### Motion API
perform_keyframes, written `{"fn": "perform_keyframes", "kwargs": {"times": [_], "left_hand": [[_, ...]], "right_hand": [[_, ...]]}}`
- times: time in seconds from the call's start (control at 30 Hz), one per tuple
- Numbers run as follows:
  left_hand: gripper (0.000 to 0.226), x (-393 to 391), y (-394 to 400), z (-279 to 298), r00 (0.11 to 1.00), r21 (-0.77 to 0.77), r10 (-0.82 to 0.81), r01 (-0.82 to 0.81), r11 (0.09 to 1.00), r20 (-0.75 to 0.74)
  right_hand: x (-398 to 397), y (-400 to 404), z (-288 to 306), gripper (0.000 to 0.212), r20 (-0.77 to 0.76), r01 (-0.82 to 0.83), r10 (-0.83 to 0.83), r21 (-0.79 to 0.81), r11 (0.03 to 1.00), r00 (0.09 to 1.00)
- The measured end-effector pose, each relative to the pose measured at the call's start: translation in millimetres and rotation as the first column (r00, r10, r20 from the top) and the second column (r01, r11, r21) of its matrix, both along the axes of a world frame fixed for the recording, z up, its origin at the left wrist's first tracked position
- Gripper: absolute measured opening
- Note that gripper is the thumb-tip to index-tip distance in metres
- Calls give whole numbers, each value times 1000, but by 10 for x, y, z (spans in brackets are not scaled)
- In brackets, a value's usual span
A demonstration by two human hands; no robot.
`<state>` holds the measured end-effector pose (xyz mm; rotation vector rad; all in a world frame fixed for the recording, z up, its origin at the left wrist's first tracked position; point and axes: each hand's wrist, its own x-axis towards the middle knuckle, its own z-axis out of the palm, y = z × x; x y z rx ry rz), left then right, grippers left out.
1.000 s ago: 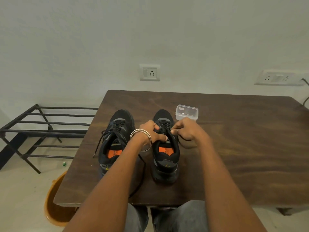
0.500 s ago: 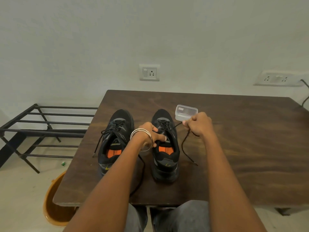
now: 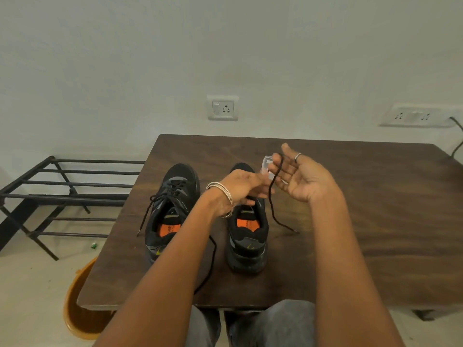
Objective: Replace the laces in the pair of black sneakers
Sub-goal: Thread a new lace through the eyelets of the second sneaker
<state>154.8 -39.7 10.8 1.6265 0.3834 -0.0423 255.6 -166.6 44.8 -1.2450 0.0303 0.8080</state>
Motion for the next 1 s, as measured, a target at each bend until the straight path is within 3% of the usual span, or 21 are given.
{"fn": "perform_keyframes", "kwargs": {"times": [0.13,0.2,0.27,0.37,0.47,0.5,0.57,0.6,0.67,0.73,0.83,0.93,1.0], "left_hand": [[33,-58,24,8,987,6,-163,163,987,-11],[21,-90,65,72,989,-36,-147,147,989,-13],[16,-145,164,167,1000,-90,-10,8,996,-17],[23,-235,389,248,952,65,305,-303,951,-23],[28,-270,518,210,888,170,459,-456,874,23],[28,-258,521,204,885,205,464,-460,864,34],[27,-215,478,205,907,315,419,-410,856,42],[26,-188,427,214,927,360,374,-362,860,37],[25,-139,317,236,963,395,269,-252,883,12],[25,-83,248,220,979,417,202,-190,889,14],[15,3,218,186,956,418,290,-276,865,32],[13,4,211,181,906,251,423,-413,875,16],[11,-9,260,153,894,234,448,-439,867,15]], "right_hand": [[2,33,-27,17,-105,107,-95,112,988,990],[31,28,-67,15,-136,161,-146,106,981,980],[52,0,-100,4,-127,246,-238,55,968,963],[135,-80,-220,4,50,297,-292,-168,940,955],[182,-112,-387,6,226,250,-159,-471,846,961],[192,-103,-425,3,330,252,-47,-613,749,943],[176,-70,-401,20,491,318,276,-811,491,826],[142,-37,-337,31,532,345,394,-822,453,749],[62,58,-165,45,611,259,462,-741,619,643],[-65,186,-30,40,624,-1,477,-607,795,619],[-176,319,-41,22,580,-210,549,-549,809,602],[-180,304,-62,13,539,-193,516,-544,817,665],[-141,257,-90,12,548,-155,499,-555,818,671]]}}
